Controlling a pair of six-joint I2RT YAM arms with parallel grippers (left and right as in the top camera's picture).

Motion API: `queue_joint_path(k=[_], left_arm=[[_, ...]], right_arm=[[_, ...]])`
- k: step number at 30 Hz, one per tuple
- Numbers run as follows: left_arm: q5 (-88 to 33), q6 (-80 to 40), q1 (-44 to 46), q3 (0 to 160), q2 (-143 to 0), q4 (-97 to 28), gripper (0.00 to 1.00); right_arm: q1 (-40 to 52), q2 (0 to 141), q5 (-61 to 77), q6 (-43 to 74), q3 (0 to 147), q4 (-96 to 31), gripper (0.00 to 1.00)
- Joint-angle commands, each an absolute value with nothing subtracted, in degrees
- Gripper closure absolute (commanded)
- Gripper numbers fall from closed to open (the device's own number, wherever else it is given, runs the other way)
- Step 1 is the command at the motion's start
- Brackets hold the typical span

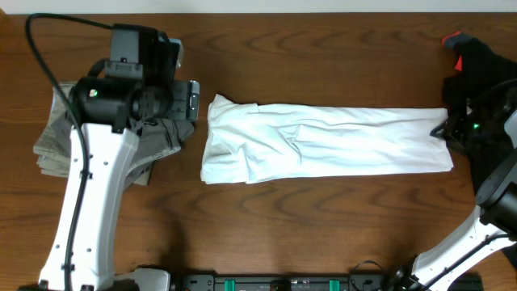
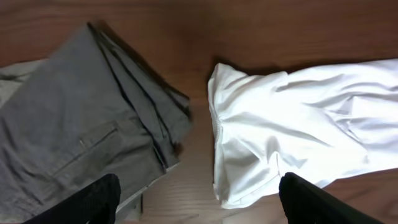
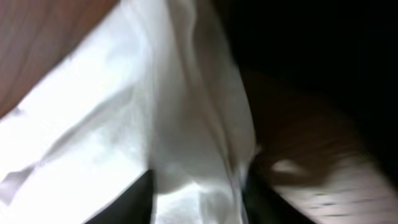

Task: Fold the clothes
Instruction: 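Fold the right end of the strip leftward with the right gripper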

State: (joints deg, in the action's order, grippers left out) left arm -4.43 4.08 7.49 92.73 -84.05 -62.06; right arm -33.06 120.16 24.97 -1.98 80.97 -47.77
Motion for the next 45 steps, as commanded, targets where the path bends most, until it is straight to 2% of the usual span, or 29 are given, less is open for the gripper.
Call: queue_joint_path(k=[1, 2, 5, 6, 15, 21, 27, 32, 41, 44, 45], left_arm=[[-3.8, 3.6, 7.0, 93.3, -82.5, -62.4, 0.16], [-3.8, 3.6, 7.0, 93.3, -82.3, -62.4, 0.16], [-3.8, 3.6, 7.0, 93.3, -82.3, -62.6, 0.16], [-3.8, 3.6, 7.0, 93.3, -82.3, -62.6, 0.16], [-3.8, 3.6, 7.0, 93.3, -82.0, -62.8, 0.16], [-3.8, 3.6, 7.0, 93.3, -80.7, -62.7, 0.16], [-3.8, 3.6, 7.0, 93.3, -78.9, -62.3, 0.16], [-3.8, 3.6, 7.0, 93.3, -77.9, -62.3, 0.16], [-3.8, 3.6, 7.0, 93.3, -77.7, -62.3, 0.16], [-3.8, 3.6, 7.0, 93.3, -77.7, -62.0, 0.16], [-3.8, 3.6, 7.0, 93.3, -77.7, -61.7, 0.16]], right_arm=[[-31.5, 121.2, 27.0, -3.8, 79.8, -48.4, 0.69], [-31.5, 121.2, 27.0, -3.8, 79.8, -48.4, 0.74], [-31.8, 120.6, 27.1, -3.7, 79.9, -48.2, 0.98], [-32.0, 120.0, 27.0, -3.7, 80.0, -48.2, 0.99], [-35.8, 107.8, 22.1, -1.0, 84.5, -51.3, 0.99], [-33.2, 97.5, 23.5, -0.2, 84.7, -52.6, 0.99], [-22.0, 94.9, 23.7, 0.2, 84.7, -55.0, 0.99], [-10.9, 97.3, 18.5, 0.3, 84.6, -56.7, 0.99], [4.9, 102.8, 18.2, 2.3, 84.6, -57.6, 0.99], [8.9, 105.1, 18.5, 3.2, 84.6, -57.5, 0.9], [10.3, 105.8, 18.6, 3.2, 84.6, -57.4, 0.8]])
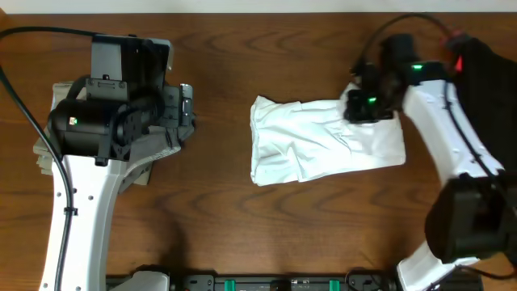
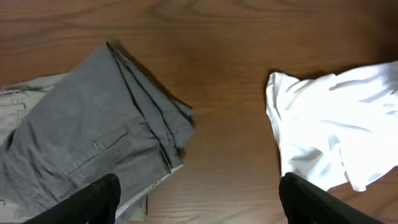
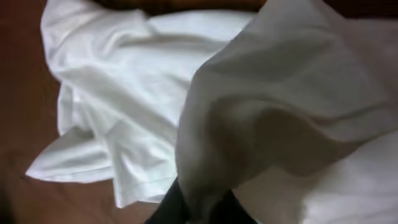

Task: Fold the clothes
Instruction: 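Fold the right end of the strip leftward with the right gripper, then grasp the folded T-shirt's left end with the left gripper and lift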

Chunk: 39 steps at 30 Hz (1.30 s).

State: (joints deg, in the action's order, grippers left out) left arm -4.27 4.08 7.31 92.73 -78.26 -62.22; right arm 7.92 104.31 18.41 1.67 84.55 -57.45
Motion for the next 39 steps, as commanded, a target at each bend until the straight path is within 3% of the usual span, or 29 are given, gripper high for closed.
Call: queue_joint_path(k=[1, 7, 15, 17, 20, 23, 30, 39], left_arm=[[-3.8, 3.6, 7.0, 93.3, -77.7, -61.5, 0.16], [-3.8, 3.6, 7.0, 93.3, -77.7, -61.1, 0.16], [-3.8, 2.4, 7.0, 93.2, -77.9, -61.2, 0.15], [-3.9, -1.8, 7.0, 93.2, -78.6, -62.4, 0.15], [-10.9, -5.7, 7.0, 92.7, -81.0, -65.5, 0.15], [-23.1, -5.7, 7.7, 89.3, -84.7, -64.2, 0.14], [-30.5, -5.7, 11.6, 82.4, -98.0, -57.1, 0.11], [-34.0, -8.9, 16.3, 81.9, -113.3, -47.9, 0.06]], right_arm=[[11.7, 106.1, 17.3, 2.9, 84.6, -57.4, 0.62], [11.2, 105.6, 13.3, 3.8, 84.6, -56.3, 0.46], [3.2, 105.9, 11.9, 5.0, 84.6, -57.7, 0.53], [0.8, 106.0, 10.0, 7.2, 84.5, -58.1, 0.5], [-3.7, 106.1, 12.2, 8.3, 84.5, -58.2, 0.33], [-8.3, 106.1, 16.7, 7.4, 84.5, -58.2, 0.23], [-15.0, 106.1, 21.1, 5.8, 84.5, -59.8, 0.21], [-15.9, 106.1, 21.1, 5.5, 84.5, -60.2, 0.23]])
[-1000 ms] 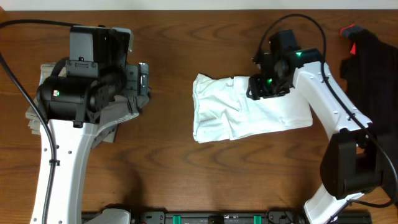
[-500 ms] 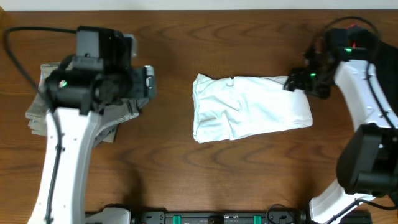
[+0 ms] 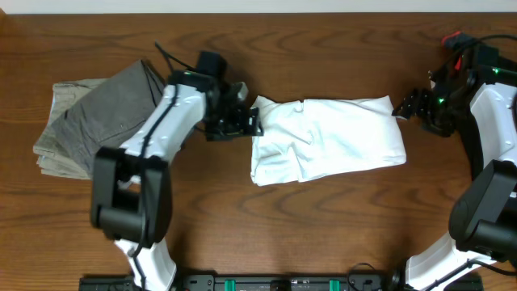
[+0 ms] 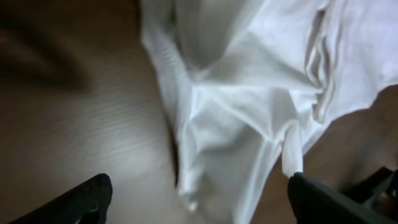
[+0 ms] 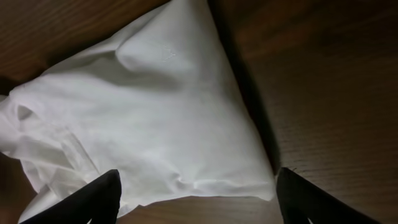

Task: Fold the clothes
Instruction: 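Grasp the folded T-shirt's left end with the left gripper and lift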

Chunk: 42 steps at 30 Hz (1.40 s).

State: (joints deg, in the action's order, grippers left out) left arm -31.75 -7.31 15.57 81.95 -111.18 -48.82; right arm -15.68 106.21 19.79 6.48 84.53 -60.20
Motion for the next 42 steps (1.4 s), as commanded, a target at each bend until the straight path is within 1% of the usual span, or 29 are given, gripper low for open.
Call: queue_joint_path(k=[1, 8, 12, 14, 16, 17, 19, 21, 22, 23, 27, 30, 33, 36, 42], left_arm=[[-33.9, -8.9, 16.6, 81.9, -114.5, -47.2, 0.05], [-34.1, -10.7, 20.0, 81.9, -120.8, -43.1, 0.05], [-34.1, -11.7, 23.2, 81.9, -121.8, -40.6, 0.05], [-34.1, -12.4, 24.6, 81.9, -121.8, -39.0, 0.09], [-34.1, -13.2, 25.6, 81.9, -121.8, -37.4, 0.21], [-34.0, -13.2, 26.0, 81.9, -121.8, -36.9, 0.29], [-33.9, -13.2, 26.3, 82.0, -121.8, -36.6, 0.49], [-33.8, -13.2, 26.2, 82.0, -121.8, -36.8, 0.71], [-33.8, -13.2, 26.0, 82.0, -121.7, -37.0, 0.8], [-33.8, -13.2, 25.7, 82.1, -121.6, -37.5, 0.93], [-31.6, -12.3, 24.0, 84.0, -119.7, -43.9, 0.94], [-25.1, -9.5, 22.5, 86.1, -116.7, -51.3, 0.94], [-16.1, -5.6, 20.9, 89.2, -112.7, -60.0, 0.94], [-9.7, -2.7, 19.3, 92.2, -108.6, -65.9, 0.94], [-7.6, 0.4, 19.0, 100.7, -104.8, -72.6, 0.94]], right_arm=[[-15.9, 106.1, 21.1, 5.5, 84.5, -60.2, 0.23], [-15.9, 106.1, 21.1, 5.5, 84.5, -60.2, 0.27], [-15.9, 106.1, 21.1, 5.5, 84.5, -60.2, 0.27], [-15.9, 106.1, 21.1, 5.5, 84.5, -60.2, 0.27], [-15.9, 106.1, 21.1, 5.5, 84.5, -60.3, 0.28], [-15.9, 106.1, 21.1, 5.5, 84.5, -60.3, 0.28], [-15.9, 106.1, 21.1, 5.5, 84.5, -60.6, 0.28], [-15.9, 106.1, 21.0, 5.5, 84.5, -60.7, 0.28], [-15.9, 106.1, 21.0, 5.5, 84.5, -60.7, 0.28], [-15.9, 106.1, 21.0, 5.5, 84.5, -60.7, 0.28], [-15.9, 106.1, 21.0, 5.5, 84.5, -61.1, 0.29], [-15.9, 106.1, 21.0, 5.5, 84.5, -61.1, 0.3], [-15.9, 106.1, 21.0, 5.5, 84.5, -61.1, 0.3], [-15.9, 106.1, 21.1, 5.5, 84.5, -61.1, 0.3], [-15.9, 106.1, 21.1, 5.5, 84.5, -60.9, 0.3]])
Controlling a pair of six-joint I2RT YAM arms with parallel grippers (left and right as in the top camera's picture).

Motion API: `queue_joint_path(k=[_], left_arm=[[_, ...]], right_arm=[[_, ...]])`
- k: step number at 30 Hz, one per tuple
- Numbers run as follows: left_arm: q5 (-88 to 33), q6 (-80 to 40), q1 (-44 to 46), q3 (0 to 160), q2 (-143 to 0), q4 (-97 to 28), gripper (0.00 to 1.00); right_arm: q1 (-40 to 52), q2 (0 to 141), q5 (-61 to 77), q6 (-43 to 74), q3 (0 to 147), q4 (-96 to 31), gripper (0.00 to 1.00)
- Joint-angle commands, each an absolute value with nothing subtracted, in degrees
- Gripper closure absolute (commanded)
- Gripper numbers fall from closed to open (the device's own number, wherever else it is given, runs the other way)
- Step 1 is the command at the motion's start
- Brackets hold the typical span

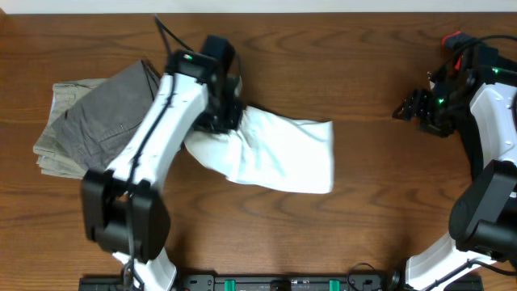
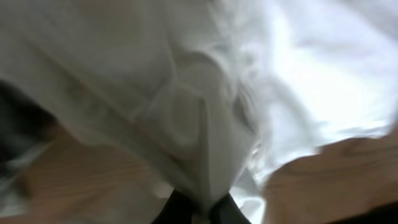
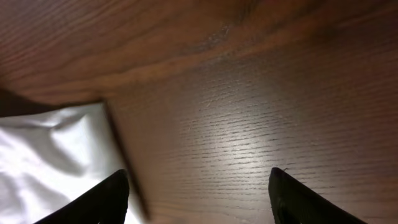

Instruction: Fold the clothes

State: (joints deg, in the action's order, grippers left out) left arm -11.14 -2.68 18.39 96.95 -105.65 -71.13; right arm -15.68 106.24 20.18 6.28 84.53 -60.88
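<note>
A white garment (image 1: pixel 279 152) lies bunched in the middle of the brown table, its left end lifted. My left gripper (image 1: pixel 224 113) is shut on that left end; in the left wrist view the white cloth (image 2: pixel 205 112) fills the frame and is pinched between the dark fingertips (image 2: pixel 177 211). My right gripper (image 1: pixel 406 107) stands open at the far right, apart from the garment, with bare wood between its fingers (image 3: pixel 109 193). A corner of the white garment (image 3: pixel 50 155) shows at the left of the right wrist view.
A folded grey pair of trousers (image 1: pixel 93 117) lies at the left side of the table (image 1: pixel 363 218), just left of my left arm. The table's far edge (image 1: pixel 323 11) runs along the top.
My left gripper has shut on the garment's left end and raised it. The garment now sits further left and skewed, away from my right gripper, which stays open in place.
The white garment lay stretched long, my right gripper shut on its right end, the left open over the trousers. Then the right end was folded over leftward. Then the right gripper stood open at the far right. Now the left holds the left end.
</note>
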Motion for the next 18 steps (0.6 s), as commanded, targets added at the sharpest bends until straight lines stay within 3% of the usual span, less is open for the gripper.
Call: queue_joint_path(k=[1, 14, 17, 18], left_arm=[[-7.6, 0.4, 19.6, 102.8, -104.8, -73.7, 0.94], [-7.7, -0.6, 35.6, 104.9, -113.3, -71.9, 0.93], [-7.7, -2.2, 39.0, 104.9, -116.7, -70.6, 0.88], [-7.7, -2.2, 40.0, 104.9, -117.3, -70.1, 0.78]], right_arm=[[-15.9, 106.1, 21.1, 5.5, 84.5, -60.9, 0.3], [-15.9, 106.1, 21.1, 5.5, 84.5, -61.1, 0.32], [-15.9, 106.1, 21.1, 5.5, 84.5, -61.2, 0.32], [-15.9, 106.1, 21.1, 5.5, 84.5, -61.2, 0.32]])
